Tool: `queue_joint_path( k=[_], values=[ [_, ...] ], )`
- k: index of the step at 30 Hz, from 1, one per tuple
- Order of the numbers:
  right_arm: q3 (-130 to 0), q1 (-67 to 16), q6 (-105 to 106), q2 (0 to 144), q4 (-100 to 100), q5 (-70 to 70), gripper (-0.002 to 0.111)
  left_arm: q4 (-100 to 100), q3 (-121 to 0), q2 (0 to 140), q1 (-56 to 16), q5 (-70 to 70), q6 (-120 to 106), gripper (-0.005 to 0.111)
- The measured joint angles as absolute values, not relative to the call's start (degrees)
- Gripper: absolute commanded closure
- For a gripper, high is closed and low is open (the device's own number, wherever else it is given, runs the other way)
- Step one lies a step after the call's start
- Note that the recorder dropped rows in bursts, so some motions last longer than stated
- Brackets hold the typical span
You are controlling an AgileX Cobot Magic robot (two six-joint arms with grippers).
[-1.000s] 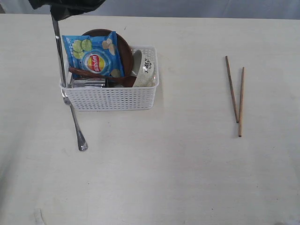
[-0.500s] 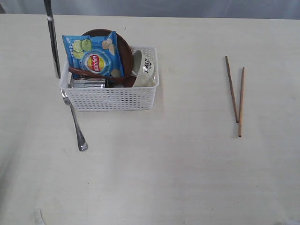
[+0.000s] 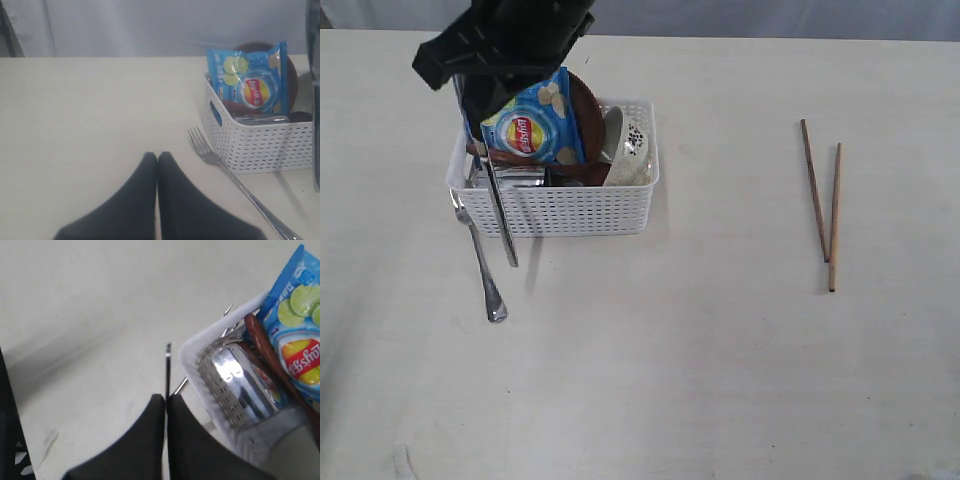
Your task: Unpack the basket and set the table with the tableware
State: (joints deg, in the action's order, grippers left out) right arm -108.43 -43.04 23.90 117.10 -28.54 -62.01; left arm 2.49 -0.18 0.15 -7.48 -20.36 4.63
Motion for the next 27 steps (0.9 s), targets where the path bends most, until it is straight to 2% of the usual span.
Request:
queue_joint_path(
  k=[10, 19, 27],
  values=[
    [-108.4, -43.1, 19.8, 121.3, -17.8, -54.8, 0.109, 2.5, -0.2, 0.1, -7.5, -20.4, 4.6, 0.107],
    [-108.4, -42.6, 11.7, 121.3, 0.0, -46.2, 0.109, 2.5, -0.2, 0.1, -7.5, -20.4, 4.6, 0.107],
    [-108.4, -38.3, 8.7, 121.3, 0.7, -44.6, 0.109, 2.5, -0.2, 0.1, -7.5, -20.4, 4.6, 0.107]
  ],
)
